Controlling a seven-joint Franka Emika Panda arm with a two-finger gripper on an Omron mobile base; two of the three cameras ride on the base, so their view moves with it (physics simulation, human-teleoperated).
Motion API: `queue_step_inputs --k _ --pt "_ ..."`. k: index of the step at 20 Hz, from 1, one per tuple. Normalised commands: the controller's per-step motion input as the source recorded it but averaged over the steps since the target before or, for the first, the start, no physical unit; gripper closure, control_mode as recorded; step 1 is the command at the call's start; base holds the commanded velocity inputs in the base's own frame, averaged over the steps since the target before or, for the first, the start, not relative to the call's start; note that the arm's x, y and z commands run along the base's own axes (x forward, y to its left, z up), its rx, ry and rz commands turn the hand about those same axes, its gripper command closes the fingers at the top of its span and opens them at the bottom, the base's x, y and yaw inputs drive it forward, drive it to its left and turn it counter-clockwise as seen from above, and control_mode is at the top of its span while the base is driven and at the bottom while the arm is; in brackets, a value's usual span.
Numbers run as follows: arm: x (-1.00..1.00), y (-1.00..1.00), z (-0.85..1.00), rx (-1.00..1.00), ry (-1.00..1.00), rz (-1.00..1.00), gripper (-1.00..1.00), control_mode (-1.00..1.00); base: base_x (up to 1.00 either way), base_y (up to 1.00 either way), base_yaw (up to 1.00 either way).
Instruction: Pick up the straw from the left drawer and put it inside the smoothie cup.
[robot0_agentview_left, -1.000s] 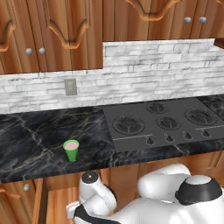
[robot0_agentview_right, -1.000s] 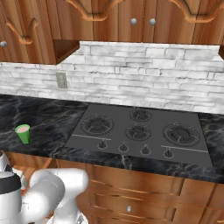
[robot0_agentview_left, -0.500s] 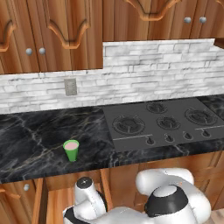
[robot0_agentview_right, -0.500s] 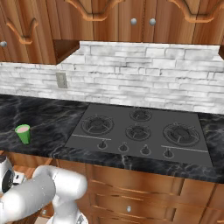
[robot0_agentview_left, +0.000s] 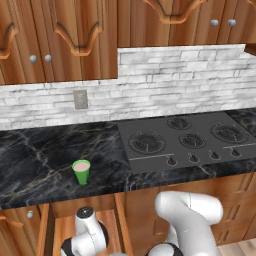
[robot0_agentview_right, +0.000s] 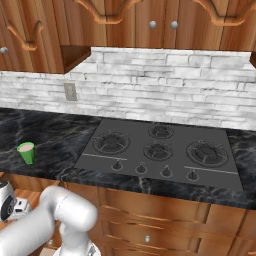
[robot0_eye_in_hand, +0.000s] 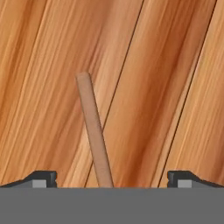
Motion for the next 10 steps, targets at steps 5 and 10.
queue_step_inputs --k 5,10 --pt "0.09 0.38 -0.54 -0.03 0.02 0.03 -1.00 -1.00 0.00 0.00 0.00" --pt "0.02 0.36 -0.66 -0.04 0.00 0.01 1.00 -1.00 0.00 0.00 0.00"
